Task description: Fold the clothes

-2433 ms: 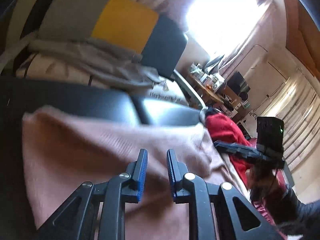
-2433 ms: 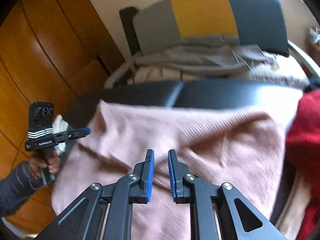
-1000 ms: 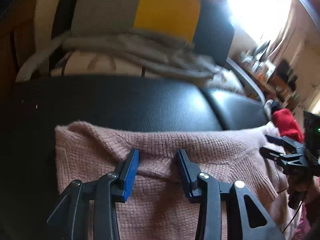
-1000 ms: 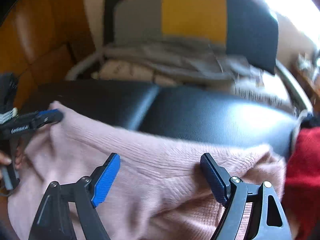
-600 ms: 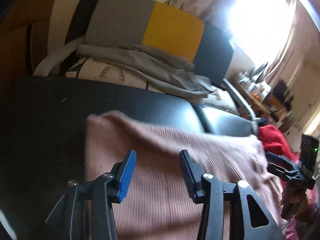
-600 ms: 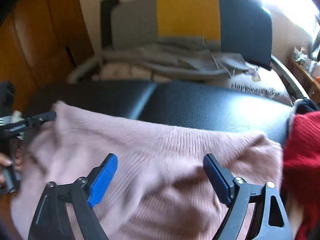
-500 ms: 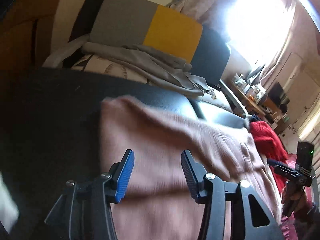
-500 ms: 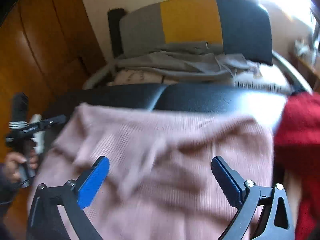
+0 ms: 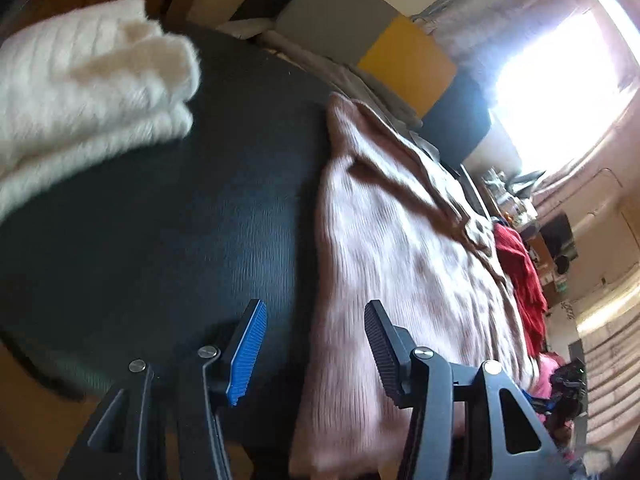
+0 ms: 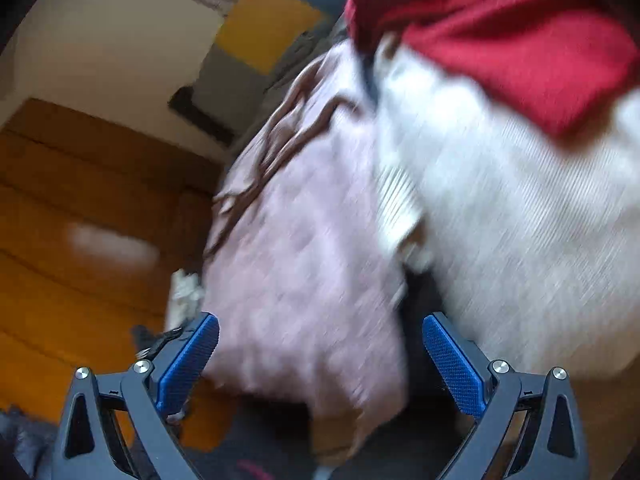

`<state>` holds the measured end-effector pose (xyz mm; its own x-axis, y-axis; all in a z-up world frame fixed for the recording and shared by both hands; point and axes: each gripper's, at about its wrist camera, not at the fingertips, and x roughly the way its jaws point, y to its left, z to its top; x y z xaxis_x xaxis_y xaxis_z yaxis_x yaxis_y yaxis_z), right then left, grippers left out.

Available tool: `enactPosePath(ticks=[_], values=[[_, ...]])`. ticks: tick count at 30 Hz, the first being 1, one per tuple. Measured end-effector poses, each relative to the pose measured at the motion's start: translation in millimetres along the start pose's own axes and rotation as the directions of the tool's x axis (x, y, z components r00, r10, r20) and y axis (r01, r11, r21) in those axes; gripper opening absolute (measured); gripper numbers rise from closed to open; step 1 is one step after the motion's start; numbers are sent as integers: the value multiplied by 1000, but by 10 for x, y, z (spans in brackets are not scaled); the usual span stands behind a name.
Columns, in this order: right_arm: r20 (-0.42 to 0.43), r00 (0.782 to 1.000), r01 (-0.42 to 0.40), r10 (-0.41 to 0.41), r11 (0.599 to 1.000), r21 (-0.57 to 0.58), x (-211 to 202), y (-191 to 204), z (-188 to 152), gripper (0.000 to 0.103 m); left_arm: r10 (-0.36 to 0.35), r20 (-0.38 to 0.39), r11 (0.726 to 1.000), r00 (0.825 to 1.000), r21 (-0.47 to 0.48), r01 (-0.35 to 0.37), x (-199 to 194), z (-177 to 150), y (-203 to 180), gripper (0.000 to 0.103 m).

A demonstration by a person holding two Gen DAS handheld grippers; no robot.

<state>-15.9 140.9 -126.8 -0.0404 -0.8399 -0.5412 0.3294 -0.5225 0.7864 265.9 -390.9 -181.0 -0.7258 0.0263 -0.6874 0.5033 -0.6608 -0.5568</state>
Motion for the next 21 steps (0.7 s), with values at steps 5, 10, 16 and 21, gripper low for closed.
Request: enactPosePath(ticks=[5, 10, 16, 21], values=[[-48, 997, -61, 60, 998, -32, 128, 32, -197, 103, -19, -61, 997, 998, 69, 24, -138, -310, -29, 52], [-28, 999, -20, 17, 995, -103, 137, 65, -250, 89, -39, -130, 995, 991, 91, 51, -157, -519, -46, 54], [-6, 999, -39, 39, 994, -101, 107, 0, -292, 91, -24, -187, 992, 982, 118, 47, -57, -682, -77, 56], [-41, 999, -2, -4, 986, -165, 204, 149, -293, 102, -62, -200, 996, 978, 55, 75, -69, -642, -35, 57]])
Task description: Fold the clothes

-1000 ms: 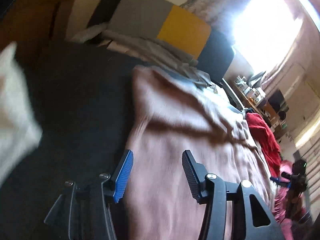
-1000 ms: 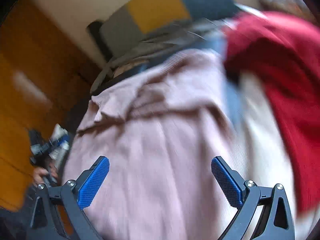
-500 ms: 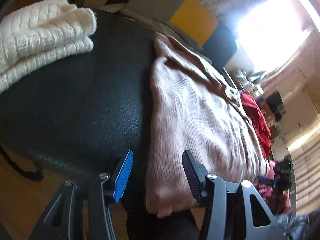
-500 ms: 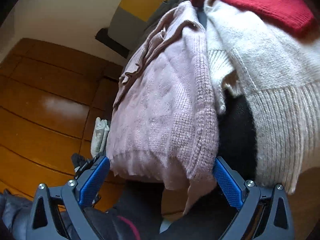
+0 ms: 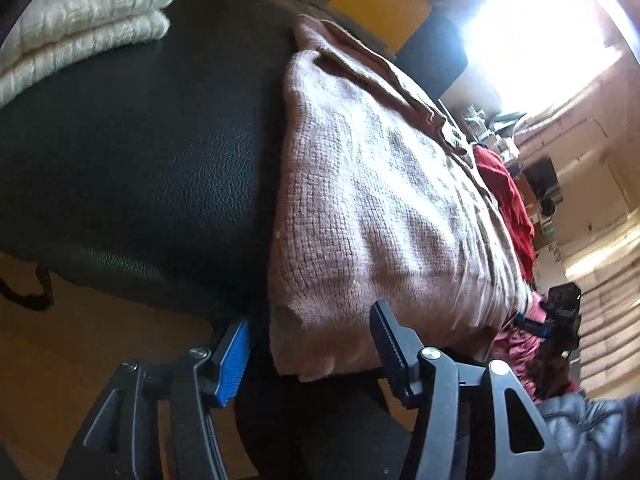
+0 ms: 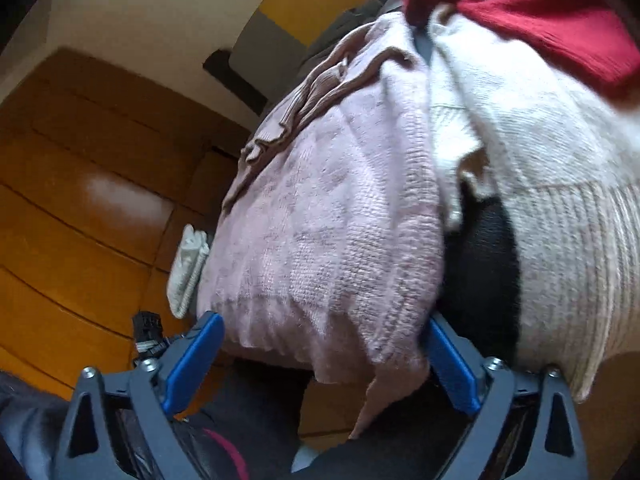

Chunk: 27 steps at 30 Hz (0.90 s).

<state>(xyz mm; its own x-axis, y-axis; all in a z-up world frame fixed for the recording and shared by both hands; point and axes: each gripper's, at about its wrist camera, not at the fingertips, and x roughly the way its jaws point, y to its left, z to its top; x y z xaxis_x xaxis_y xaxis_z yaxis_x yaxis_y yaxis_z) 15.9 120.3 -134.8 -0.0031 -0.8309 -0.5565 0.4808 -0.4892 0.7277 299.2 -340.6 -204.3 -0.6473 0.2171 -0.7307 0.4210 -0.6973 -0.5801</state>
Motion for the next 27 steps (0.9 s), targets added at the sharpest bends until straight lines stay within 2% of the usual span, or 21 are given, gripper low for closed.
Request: enactPosePath(ticks=[3, 5, 6, 8, 9, 10, 13, 15, 19, 21, 22, 23, 24, 25, 26, 27], values=[[-55, 996, 64, -65, 997, -35, 52, 95, 32, 99, -38, 4, 999, 999, -28, 38, -26, 34, -32, 54], [-58, 992, 111, -114, 993, -41, 49, 114, 30, 90, -19, 2, 1000, 1000, -5, 19, -1, 38, -100, 54], [-53, 989, 136, -139, 990, -45, 42, 117, 21, 80, -9, 1, 1000, 1000, 7, 9, 13, 39, -133, 54], [-38, 979, 197, -198, 979, -45, -10, 77, -12, 53, 19, -4, 1000, 1000, 19, -19, 47, 55, -170, 53], [-31, 974, 225, -226, 974, -38, -46, 34, -29, 15, 27, -6, 1000, 1000, 16, -27, 61, 67, -181, 53], [-26, 971, 236, -236, 972, -18, -76, -27, -44, 8, 28, -9, 1000, 1000, 7, -28, 59, 71, -175, 52], [-6, 977, 212, -212, 977, 27, -122, -159, -84, 9, 37, -20, 999, 999, -6, -37, 59, 77, -154, 51], [1, 983, 184, -184, 981, 55, -118, -213, -83, 14, 91, -46, 996, 995, 8, -90, 98, 100, -235, 51], [3, 990, 142, -143, 987, 79, -143, -294, -77, 14, 210, -80, 976, 974, 83, -204, 192, 116, -449, 53], [2, 989, 150, -150, 987, 63, -145, -284, -71, 16, 208, -84, 976, 974, 77, -202, 185, 129, -431, 53], [-1, 987, 159, -159, 986, 45, -123, -250, -67, 18, 208, -86, 977, 974, 74, -202, 180, 136, -420, 47], [-5, 985, 171, -171, 985, 18, -117, -222, -64, 19, 214, -87, 975, 973, 70, -209, 153, 139, -381, 30], [-8, 983, 185, -185, 983, -8, -111, -193, -61, 20, 219, -88, 975, 972, 65, -214, 126, 142, -341, 23], [-16, 979, 205, -205, 978, -35, -102, -158, -58, 19, 182, -90, 983, 979, 48, -179, 90, 138, -295, 7], [-29, 972, 233, -235, 971, -60, -88, -117, -45, 16, 120, -87, 993, 989, 18, -118, 37, 128, -246, 8], [-38, 963, 263, -266, 963, -66, -77, -87, -24, 13, 109, -82, 994, 991, 23, -107, 1, 122, -250, 8]])
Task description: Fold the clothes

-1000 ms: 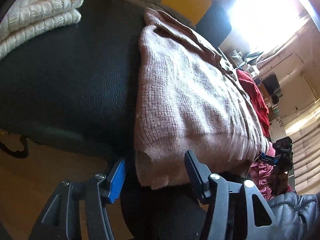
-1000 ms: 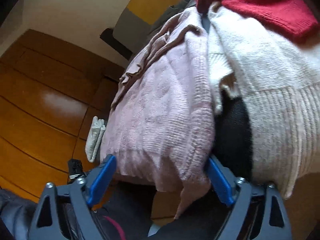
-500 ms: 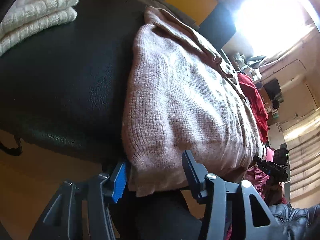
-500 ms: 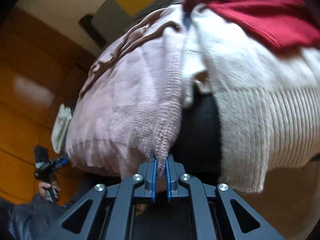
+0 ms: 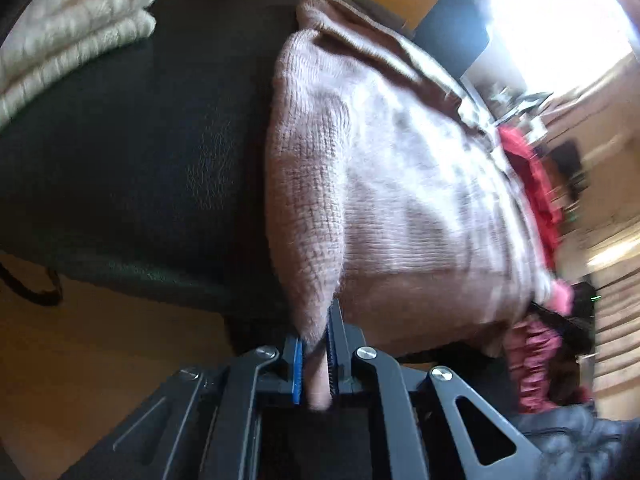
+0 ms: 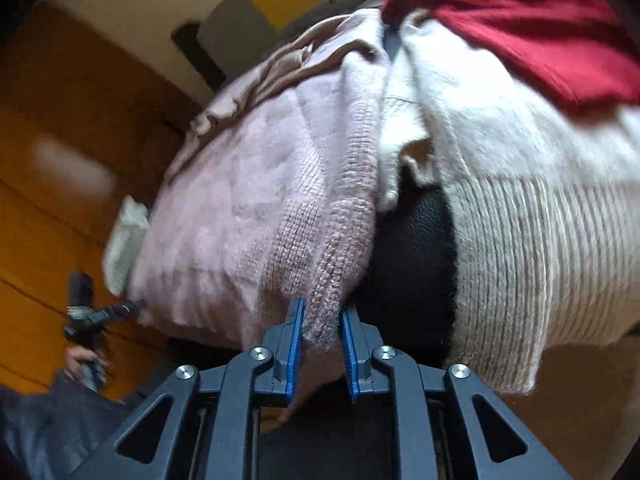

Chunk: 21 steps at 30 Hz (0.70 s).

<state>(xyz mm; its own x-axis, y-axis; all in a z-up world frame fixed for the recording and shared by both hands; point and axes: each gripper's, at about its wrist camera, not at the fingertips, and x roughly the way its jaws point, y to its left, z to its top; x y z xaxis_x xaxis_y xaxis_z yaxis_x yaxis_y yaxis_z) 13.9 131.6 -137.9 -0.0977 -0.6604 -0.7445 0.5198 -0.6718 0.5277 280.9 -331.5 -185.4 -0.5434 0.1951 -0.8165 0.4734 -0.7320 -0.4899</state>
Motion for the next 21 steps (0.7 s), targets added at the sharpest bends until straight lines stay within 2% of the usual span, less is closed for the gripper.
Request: enactPosePath(ticks=[1, 3, 7, 8, 14, 17, 21], values=[[-7, 1000, 23, -23, 1000, -2, 0, 23, 18, 13, -22, 6, 1000, 1000, 15, 22, -35, -11, -17, 8], [-5, 1000, 16, -16, 1000, 4, -23, 26, 12, 10, -72, 12, 997, 997, 28, 71, -81, -17, -34, 8], [16, 998, -63, 62, 997, 45, -93, -16, 16, 10, -184, 36, 983, 982, 16, 184, -178, 38, -22, 8], [24, 996, -85, 84, 995, 56, -113, -23, 24, 10, -239, 56, 971, 969, 15, 239, -261, 43, -8, 8], [60, 982, -184, 182, 982, 37, -236, 166, 214, 10, -367, 105, 930, 924, 55, 363, -454, 330, -116, 8], [84, 971, -226, 223, 973, 39, -256, 256, 393, 10, -452, 162, 892, 878, 69, 446, -566, 584, -155, 8], [132, 951, -284, 281, 959, 4, -307, 364, 786, 10, -508, 210, 861, 836, 123, 493, -553, 1129, -350, 8]])
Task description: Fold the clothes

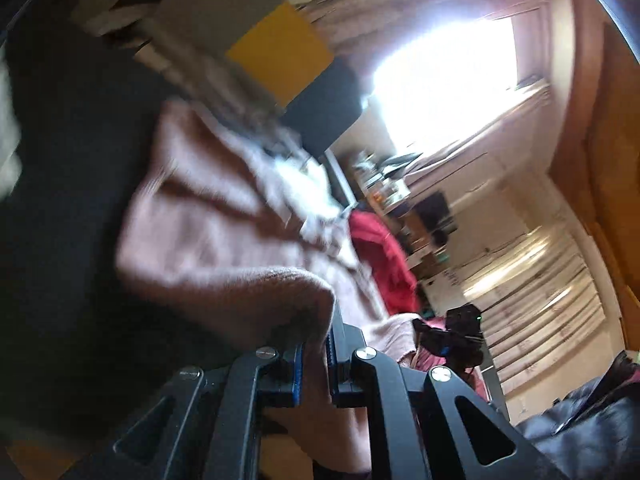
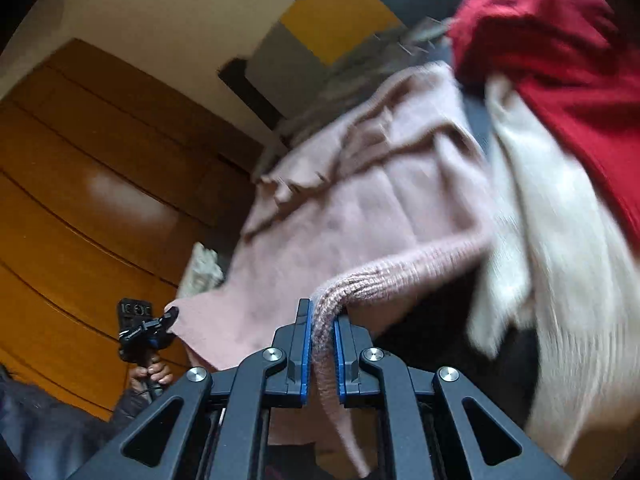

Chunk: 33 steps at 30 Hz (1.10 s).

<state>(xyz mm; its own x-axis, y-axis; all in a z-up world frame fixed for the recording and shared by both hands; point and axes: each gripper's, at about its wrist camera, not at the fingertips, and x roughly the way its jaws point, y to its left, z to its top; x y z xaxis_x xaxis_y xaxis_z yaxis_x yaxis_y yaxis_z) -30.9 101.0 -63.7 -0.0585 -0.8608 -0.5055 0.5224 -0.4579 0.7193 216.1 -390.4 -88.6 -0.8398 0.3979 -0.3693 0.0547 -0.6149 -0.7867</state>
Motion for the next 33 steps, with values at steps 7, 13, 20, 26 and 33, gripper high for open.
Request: enactPosePath(ticks=[7, 13, 20, 26, 33], values=[[100, 995, -2, 4, 1000, -14, 353, -40, 1003, 10, 1, 106, 1000, 994, -30, 2, 629, 1185, 309, 8], [126, 987, 83, -102, 986, 147, 883, -687, 1672, 10, 193, 63, 964, 979, -201, -177, 1351, 1758, 1119, 8], [100, 985, 112, -141, 961, 253, 1213, -1208, 1593, 4, 241, -18, 942, 970, -235, -238, 1626, 1470, 1492, 8], [92, 990, 79, -104, 967, 241, 979, -1073, 1178, 4, 253, -35, 935, 967, -246, -254, 1223, 876, 1313, 8], [89, 993, 62, -84, 973, 222, 780, -702, 1022, 33, 212, -7, 921, 977, -331, -203, 909, 615, 1162, 17]])
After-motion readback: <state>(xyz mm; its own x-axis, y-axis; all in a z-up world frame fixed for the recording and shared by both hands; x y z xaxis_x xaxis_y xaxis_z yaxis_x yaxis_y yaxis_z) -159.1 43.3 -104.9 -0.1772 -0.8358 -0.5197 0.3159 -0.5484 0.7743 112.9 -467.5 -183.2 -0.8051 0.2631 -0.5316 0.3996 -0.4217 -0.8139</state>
